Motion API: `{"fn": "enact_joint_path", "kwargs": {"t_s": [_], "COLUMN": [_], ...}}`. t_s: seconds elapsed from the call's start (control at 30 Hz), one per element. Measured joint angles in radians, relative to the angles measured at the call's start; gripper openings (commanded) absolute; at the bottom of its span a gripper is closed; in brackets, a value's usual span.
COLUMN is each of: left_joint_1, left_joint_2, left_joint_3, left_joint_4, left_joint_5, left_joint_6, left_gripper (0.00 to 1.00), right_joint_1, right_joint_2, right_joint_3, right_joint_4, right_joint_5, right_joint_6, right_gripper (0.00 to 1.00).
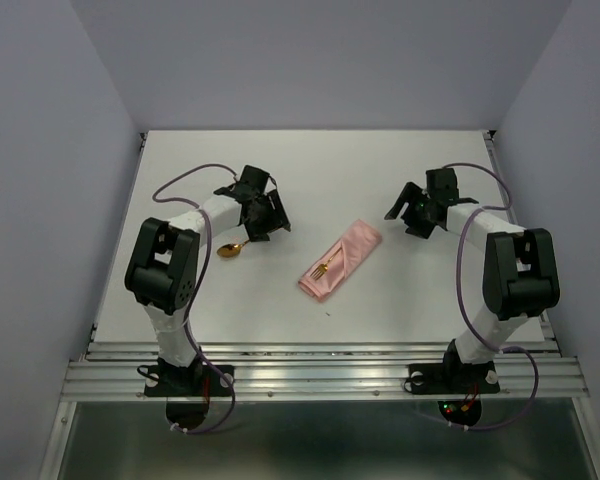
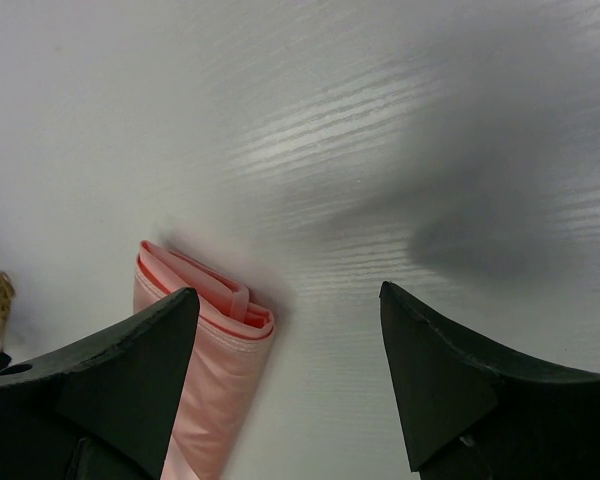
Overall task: Fold the napkin into a case and place the utensils inside
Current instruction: Move the spoon to the center of the board, then pick up the spoon from the center of the board.
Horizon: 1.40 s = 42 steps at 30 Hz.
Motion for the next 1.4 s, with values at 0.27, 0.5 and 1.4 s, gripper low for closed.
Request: {"fn": "enact_joint_path", "kwargs": {"t_s": [0.27,0.5,1.4], "left_joint_1": [-0.014,-0.011,0.07], "left_joint_2": [0.063,0.098,0.083], "left_joint_3": [0.284,0.336,0.068], "left_joint_4": [-0.032,-0.147,-0.078], "left_joint_5": [-0.044,-0.25,-0.327], "left_joint_6": [0.127,0.284,0.226], "left_gripper": [0.74,0.78,0.09], "right_joint_1": [0.0,0.0,0.0], "right_joint_2": [-0.009,-0.016,-0.016], "right_joint_3": [-0.008,-0.008,-0.008], "right_joint_4": [-0.006,-0.006,-0.006], "right_joint_5": [0.001,-0.002,-0.025], "right_joint_6": [-0.001,-0.001,-0.007], "right_gripper": [0.78,0.78,0.78]}}
